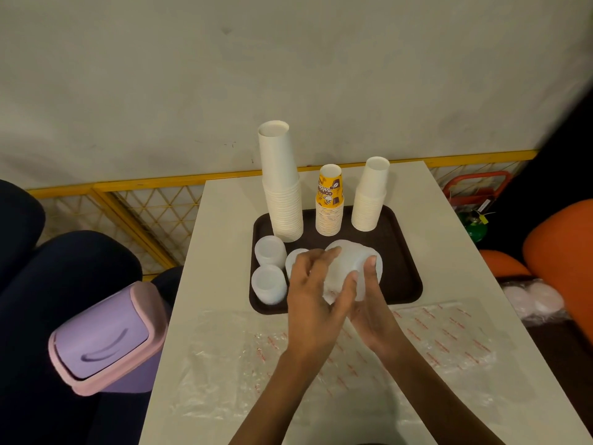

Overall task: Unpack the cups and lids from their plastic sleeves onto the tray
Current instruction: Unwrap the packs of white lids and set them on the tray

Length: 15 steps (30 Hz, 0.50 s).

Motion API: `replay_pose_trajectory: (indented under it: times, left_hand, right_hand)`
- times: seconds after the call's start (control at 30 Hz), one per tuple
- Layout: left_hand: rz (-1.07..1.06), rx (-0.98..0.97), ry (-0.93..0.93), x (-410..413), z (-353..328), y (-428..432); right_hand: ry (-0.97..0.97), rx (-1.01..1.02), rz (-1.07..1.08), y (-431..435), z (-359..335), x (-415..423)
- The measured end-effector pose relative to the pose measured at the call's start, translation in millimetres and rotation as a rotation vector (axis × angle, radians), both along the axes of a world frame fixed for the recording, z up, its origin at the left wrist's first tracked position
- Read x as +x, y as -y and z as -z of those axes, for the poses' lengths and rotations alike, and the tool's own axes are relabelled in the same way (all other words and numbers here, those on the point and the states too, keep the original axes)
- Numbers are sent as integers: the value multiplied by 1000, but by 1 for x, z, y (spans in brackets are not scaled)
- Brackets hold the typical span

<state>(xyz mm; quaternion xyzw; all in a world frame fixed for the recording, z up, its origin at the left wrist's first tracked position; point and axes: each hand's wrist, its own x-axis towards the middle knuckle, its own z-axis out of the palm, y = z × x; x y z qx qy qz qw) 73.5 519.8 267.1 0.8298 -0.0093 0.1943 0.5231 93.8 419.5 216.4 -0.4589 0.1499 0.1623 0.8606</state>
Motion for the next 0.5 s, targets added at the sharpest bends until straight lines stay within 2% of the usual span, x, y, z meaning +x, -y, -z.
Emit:
replay_pose_trajectory:
  times: [0.13,0.3,0.5]
  left_hand:
    - [-2,61,-21,1,9,6]
    - [-4,41,-94,6,14,9]
    - [-26,79,-75,16,18,3]
  right_hand:
    - [70,-94,-31,2,-2,0]
    - [68,-131,-33,3,5,4]
    - [38,-162,-46,2,13,12]
